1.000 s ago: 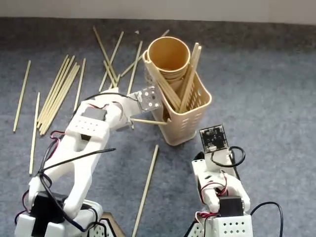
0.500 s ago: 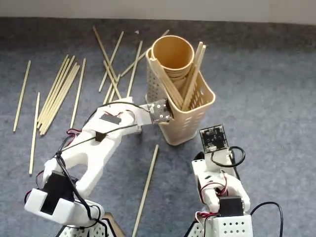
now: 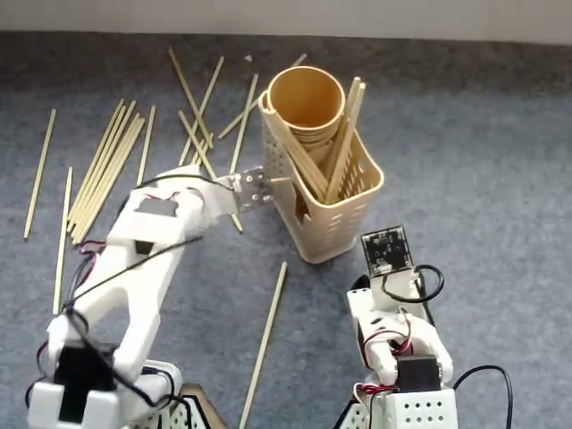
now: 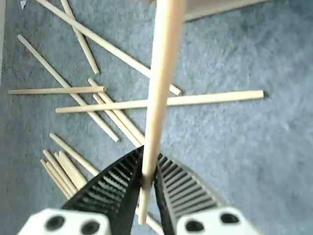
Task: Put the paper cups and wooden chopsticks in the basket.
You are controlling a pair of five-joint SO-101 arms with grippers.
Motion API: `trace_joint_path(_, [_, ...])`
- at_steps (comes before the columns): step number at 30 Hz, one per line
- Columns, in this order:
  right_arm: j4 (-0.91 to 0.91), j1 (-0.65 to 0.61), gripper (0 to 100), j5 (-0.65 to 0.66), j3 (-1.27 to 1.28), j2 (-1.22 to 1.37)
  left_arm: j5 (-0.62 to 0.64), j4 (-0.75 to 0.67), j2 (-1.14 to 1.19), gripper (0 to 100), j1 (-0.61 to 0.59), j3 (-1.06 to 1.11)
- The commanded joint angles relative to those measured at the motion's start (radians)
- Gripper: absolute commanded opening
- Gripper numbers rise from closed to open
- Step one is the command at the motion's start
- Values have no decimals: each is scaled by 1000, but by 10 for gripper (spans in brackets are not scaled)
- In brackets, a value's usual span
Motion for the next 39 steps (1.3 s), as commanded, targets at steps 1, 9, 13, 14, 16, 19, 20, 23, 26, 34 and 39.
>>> trace_joint_path(1, [-1,-8,275,-3,-2,-13,-25,124,-162,11,-42,-16])
trace_joint_path(9, [1,-8,275,-3,-2,-13,-26,321,-361,11,-206,4])
trace_joint_path(13, [4,-8,275,-3,-2,-13,-28,273,-363,8,-369,65])
trace_joint_path(14, [4,-8,275,-3,-2,-13,-26,255,-363,7,-409,81])
trace_joint_path(16, [4,-8,275,-3,-2,-13,3,247,-361,7,-463,96])
trace_joint_path(19, [4,-10,275,-3,-2,-15,189,310,-372,6,-483,35])
trace_joint_path(20, [4,-10,275,-3,-2,-15,264,358,-372,6,-470,-19])
trace_joint_path(23, [4,-10,275,-3,-2,-16,463,519,-366,6,-363,-232])
trace_joint_path(26, [4,-10,275,-5,-2,-16,664,683,-364,5,-188,-476])
trace_joint_path(34, [4,-10,275,-5,-2,-16,1033,812,-306,5,249,-906])
trace_joint_path(39, [5,-10,275,-5,-2,-16,1115,738,-140,5,328,-998])
